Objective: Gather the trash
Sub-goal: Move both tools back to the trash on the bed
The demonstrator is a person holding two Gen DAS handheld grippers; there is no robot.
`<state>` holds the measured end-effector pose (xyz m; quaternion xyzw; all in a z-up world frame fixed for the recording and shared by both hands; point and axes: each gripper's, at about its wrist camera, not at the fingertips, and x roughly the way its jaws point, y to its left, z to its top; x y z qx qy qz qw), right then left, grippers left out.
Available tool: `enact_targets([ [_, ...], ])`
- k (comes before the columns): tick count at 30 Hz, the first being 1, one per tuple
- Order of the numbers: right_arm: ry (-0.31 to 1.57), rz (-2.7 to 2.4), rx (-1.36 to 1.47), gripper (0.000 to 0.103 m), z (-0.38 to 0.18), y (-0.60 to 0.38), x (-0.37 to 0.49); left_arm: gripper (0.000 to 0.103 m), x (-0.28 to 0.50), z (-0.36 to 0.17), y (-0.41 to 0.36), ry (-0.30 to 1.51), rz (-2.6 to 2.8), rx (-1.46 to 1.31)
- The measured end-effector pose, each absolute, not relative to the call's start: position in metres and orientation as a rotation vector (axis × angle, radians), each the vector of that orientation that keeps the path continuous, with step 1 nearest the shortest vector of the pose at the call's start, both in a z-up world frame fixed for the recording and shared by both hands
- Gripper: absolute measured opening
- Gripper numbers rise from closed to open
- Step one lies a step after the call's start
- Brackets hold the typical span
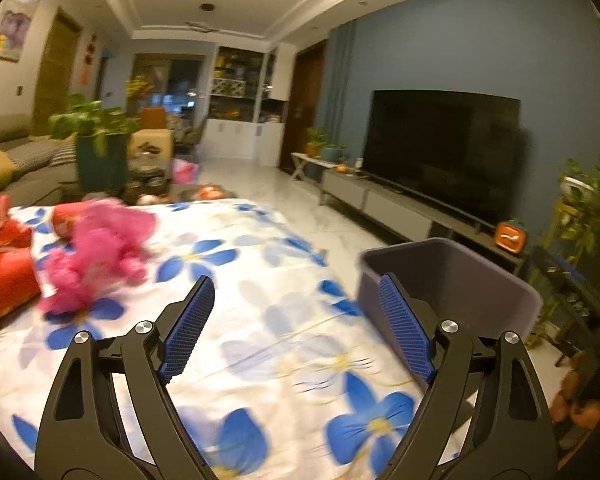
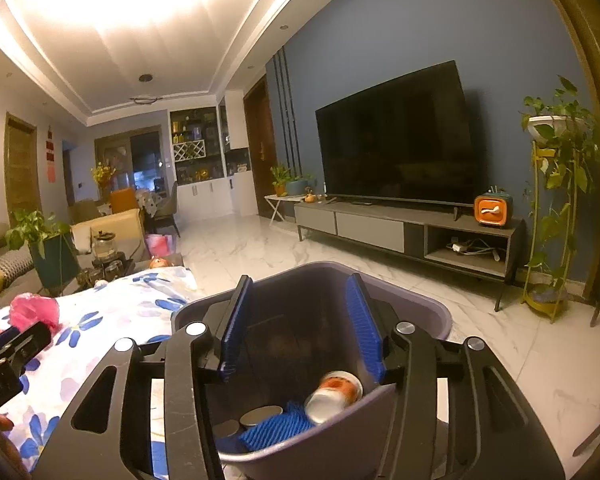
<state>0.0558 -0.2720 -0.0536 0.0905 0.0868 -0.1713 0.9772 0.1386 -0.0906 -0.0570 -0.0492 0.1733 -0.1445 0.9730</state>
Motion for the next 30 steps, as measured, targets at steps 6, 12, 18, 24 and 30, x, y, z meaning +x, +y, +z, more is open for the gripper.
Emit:
enact_targets([
  [6,0.178,-0.340,0.189,0.061,-0.053,-0.262,0.041,0.084,0.129,-0.058,-0.059,0.368,-0.188,-0.109],
  [12,0.184,-0.306,0.191,0.063,-0.049,-0.247,0.034,0.084,0.113,-0.057,-0.019,0.359,-0.089,-0.132],
  [18,0.183,-0.233,0.169,0.064,-0.047,-0.217,0.034,0.084,0.099,-0.057,0.025,0.352,0.021,-0.138],
  [24,0.196,-0.150,0.151,0.064,-0.048,-0.181,0.040,0.084,0.085,-0.055,0.065,0.340,0.110,-0.159],
  [30,0.214,-0.059,0.126,0.064,-0.050,-0.143,0.049,0.084,0.073,-0.059,0.102,0.342,0.196,-0.160],
])
